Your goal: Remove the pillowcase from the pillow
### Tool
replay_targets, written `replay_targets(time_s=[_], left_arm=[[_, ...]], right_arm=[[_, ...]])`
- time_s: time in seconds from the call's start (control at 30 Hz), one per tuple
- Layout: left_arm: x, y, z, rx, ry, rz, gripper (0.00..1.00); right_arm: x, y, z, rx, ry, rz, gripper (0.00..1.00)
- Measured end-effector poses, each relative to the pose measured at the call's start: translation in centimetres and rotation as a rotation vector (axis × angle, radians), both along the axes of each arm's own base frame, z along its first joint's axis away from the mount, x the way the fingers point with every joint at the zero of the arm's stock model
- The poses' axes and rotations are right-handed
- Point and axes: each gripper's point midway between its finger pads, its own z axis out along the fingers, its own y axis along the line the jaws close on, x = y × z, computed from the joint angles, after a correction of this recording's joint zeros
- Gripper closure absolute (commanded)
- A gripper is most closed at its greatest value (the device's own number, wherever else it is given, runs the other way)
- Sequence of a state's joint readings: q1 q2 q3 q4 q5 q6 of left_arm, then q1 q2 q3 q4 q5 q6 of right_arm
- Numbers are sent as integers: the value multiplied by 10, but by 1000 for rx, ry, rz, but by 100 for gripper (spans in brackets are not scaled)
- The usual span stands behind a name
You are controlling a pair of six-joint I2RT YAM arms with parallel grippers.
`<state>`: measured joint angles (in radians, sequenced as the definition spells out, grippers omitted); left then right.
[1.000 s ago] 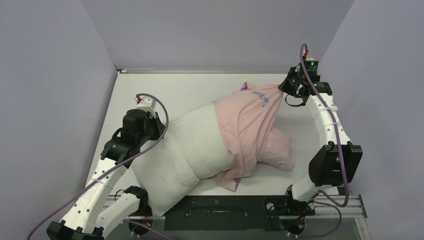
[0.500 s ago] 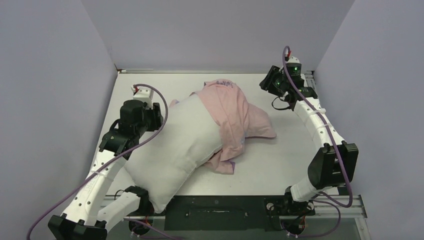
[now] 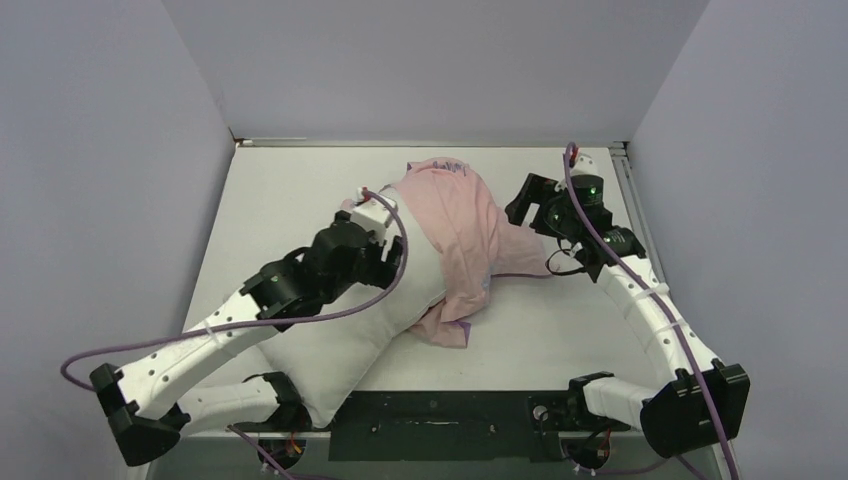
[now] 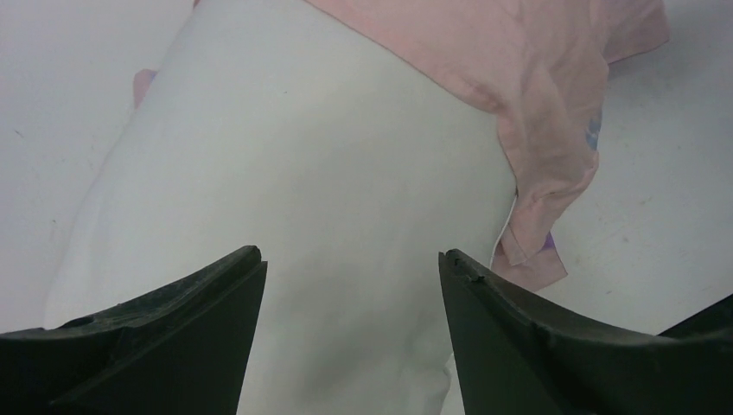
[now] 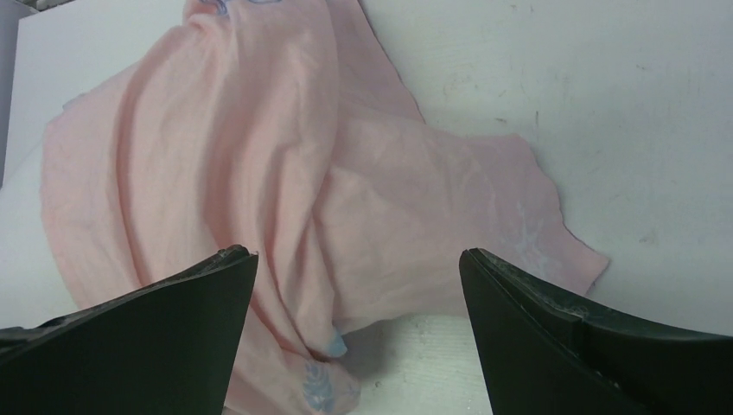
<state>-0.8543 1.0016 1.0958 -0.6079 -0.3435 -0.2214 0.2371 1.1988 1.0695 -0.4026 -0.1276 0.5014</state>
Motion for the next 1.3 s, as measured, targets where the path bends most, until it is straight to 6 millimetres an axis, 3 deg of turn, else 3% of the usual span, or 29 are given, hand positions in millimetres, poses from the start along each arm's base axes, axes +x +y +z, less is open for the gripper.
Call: replay_targets(time_s=[0.3, 0.4, 0.47, 0.67, 0.77, 0.93, 1.03, 1.17, 1.27, 1.3], left_arm=[[-5, -68, -56, 295, 38, -63, 12], [-6, -74, -76, 365, 53, -64, 8], [-2, -74, -88, 405, 58, -46, 5], [12, -64, -115, 439, 80, 34, 6], [22, -57, -127, 424, 100, 78, 22], [32, -52, -140, 361, 133, 113, 77], [34, -51, -140, 319, 146, 115, 97], [27, -51, -130, 254, 148, 90, 100], [24, -49, -123, 215, 154, 76, 100], [22, -48, -120, 205, 157, 72, 100]], right_arm=[[-40, -10, -39, -25, 64, 7, 0], [-51, -10, -55, -25, 95, 17, 0], [-58, -8, -67, -20, 119, 35, 6], [-76, 11, -93, 11, 169, 121, 8], [-81, 30, -100, 24, 167, 187, 10], [-91, 73, -120, 25, 181, 325, 10], [-99, 100, -134, 16, 201, 404, 10], [-110, 134, -151, 2, 208, 503, 10], [-117, 154, -163, -15, 219, 547, 4], [-118, 158, -165, -19, 221, 553, 14]])
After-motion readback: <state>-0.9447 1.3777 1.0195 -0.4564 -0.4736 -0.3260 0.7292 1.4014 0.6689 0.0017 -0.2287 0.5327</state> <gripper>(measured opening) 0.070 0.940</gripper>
